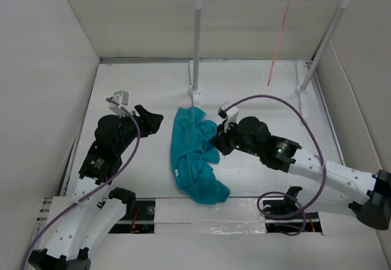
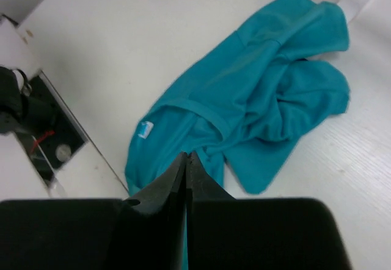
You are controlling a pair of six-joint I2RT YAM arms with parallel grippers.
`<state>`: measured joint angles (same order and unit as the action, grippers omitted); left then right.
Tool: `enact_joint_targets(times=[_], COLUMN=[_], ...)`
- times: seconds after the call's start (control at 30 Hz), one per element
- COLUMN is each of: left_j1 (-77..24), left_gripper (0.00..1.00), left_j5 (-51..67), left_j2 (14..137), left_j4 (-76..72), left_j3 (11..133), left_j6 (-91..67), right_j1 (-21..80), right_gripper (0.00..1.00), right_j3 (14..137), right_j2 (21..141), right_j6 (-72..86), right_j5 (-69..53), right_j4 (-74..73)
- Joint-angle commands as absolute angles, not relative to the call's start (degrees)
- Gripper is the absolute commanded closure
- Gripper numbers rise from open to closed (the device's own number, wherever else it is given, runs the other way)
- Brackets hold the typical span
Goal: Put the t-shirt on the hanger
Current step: Pick up the T-shirt from the center of the board.
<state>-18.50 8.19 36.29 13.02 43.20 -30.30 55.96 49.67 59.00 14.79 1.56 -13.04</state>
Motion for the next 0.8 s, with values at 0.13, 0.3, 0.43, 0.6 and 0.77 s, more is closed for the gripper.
enact_joint_targets(times=[0.13, 0.3, 0.43, 0.6, 0.77], left_j1=[-18.28, -18.28, -18.28, -18.28, -18.28], left_gripper=[0.55, 0.68, 0.73, 0.76, 0.76], left_j5=[12.91, 16.17, 16.08, 23.97, 29.79], left_j2=[35.42, 31.39, 29.09, 31.63, 29.89], left_j4=[10.1, 7.65, 7.04, 7.47, 5.18], left_j3=[43.94, 44.38, 47.02, 46.42, 44.73], left_j6=[-28.22, -27.16, -25.93, -23.3, -20.66], right_j1=[56.43, 54.59, 53.96, 51.6, 50.36], right_gripper=[1.0, 0.7, 0.5, 0.44, 0.42], right_j3=[50.97, 55.98, 57.92, 58.09, 60.47], right_j2=[71.26, 80.32, 86.38, 90.52, 95.0], right_j6=[14.5, 14.68, 15.12, 16.87, 17.14], right_j5=[-0.35, 3.52, 2.81, 4.14, 1.68], right_j4=[-0.72, -1.84, -0.79, 3.07, 4.03])
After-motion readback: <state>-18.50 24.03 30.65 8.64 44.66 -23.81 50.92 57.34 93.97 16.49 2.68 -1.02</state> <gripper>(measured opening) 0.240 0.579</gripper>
